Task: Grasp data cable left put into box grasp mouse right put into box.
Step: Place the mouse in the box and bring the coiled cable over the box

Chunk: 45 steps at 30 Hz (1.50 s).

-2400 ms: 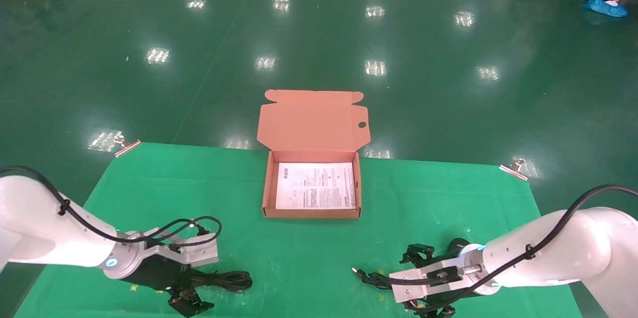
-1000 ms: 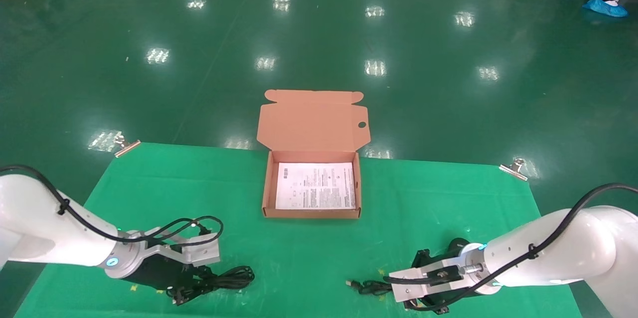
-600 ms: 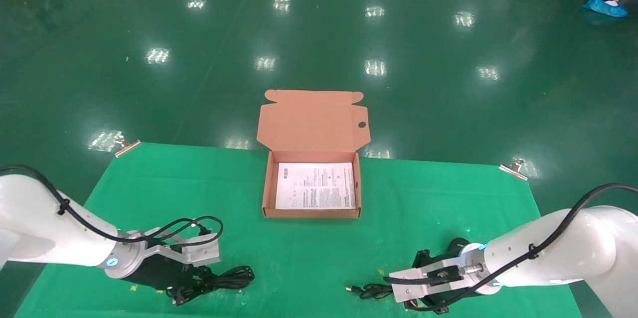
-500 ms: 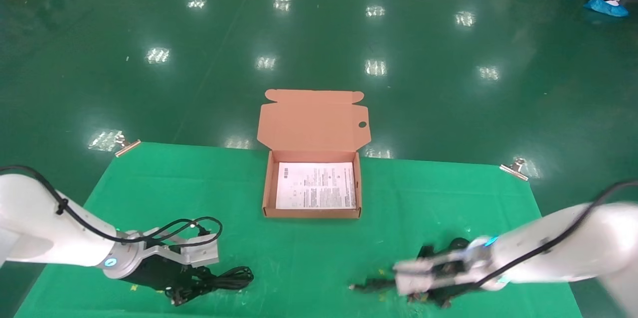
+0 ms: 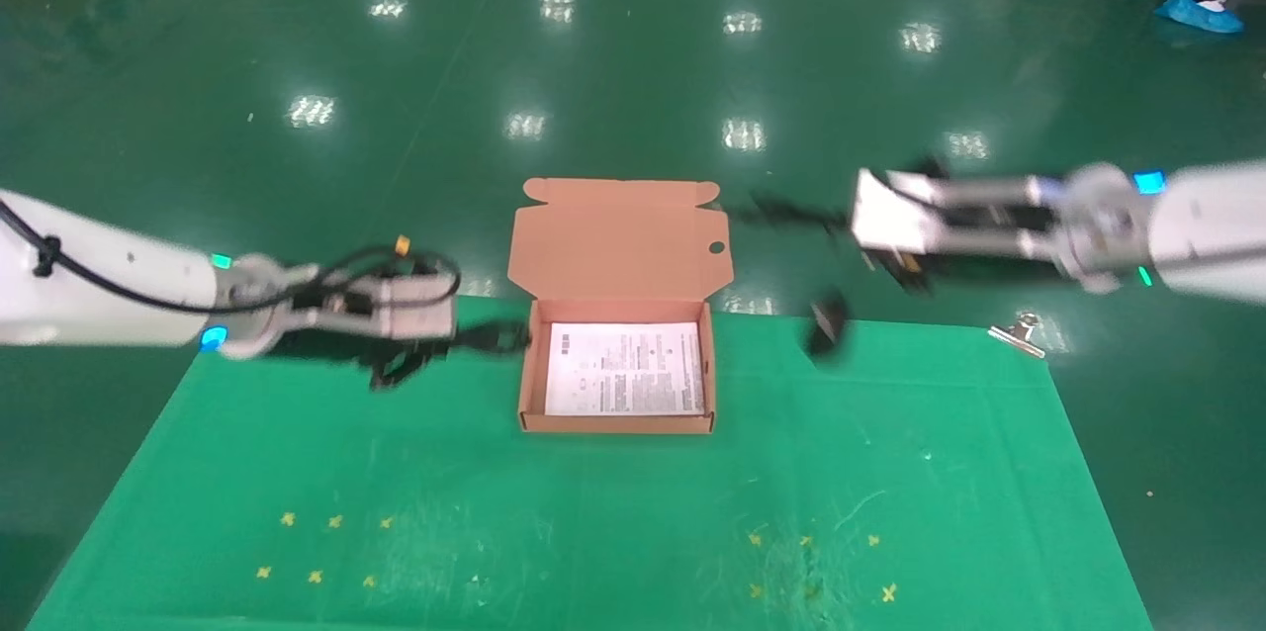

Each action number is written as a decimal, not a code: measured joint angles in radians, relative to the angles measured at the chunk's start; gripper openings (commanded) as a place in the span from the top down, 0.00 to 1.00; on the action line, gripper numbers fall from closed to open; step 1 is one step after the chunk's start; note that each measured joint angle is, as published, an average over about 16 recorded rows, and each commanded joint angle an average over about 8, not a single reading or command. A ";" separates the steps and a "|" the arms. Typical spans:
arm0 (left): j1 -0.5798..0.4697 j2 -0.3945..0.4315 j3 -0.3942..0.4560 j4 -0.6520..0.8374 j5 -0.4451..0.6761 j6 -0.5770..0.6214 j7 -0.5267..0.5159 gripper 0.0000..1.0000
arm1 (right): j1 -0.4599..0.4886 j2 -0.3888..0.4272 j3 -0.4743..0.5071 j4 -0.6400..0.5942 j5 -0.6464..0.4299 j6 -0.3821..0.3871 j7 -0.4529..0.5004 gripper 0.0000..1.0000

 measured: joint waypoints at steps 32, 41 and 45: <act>-0.050 -0.016 -0.003 -0.226 0.252 -0.161 -0.270 1.00 | 0.185 -0.382 0.044 -0.382 0.172 0.144 -0.321 1.00; -0.035 -0.065 0.005 -0.281 0.347 -0.111 -0.389 1.00 | 0.155 -0.422 0.009 -0.450 0.220 0.161 -0.372 1.00; -0.027 -0.078 0.009 -0.315 0.385 -0.091 -0.441 1.00 | 0.139 -0.431 -0.024 -0.458 0.257 0.172 -0.381 1.00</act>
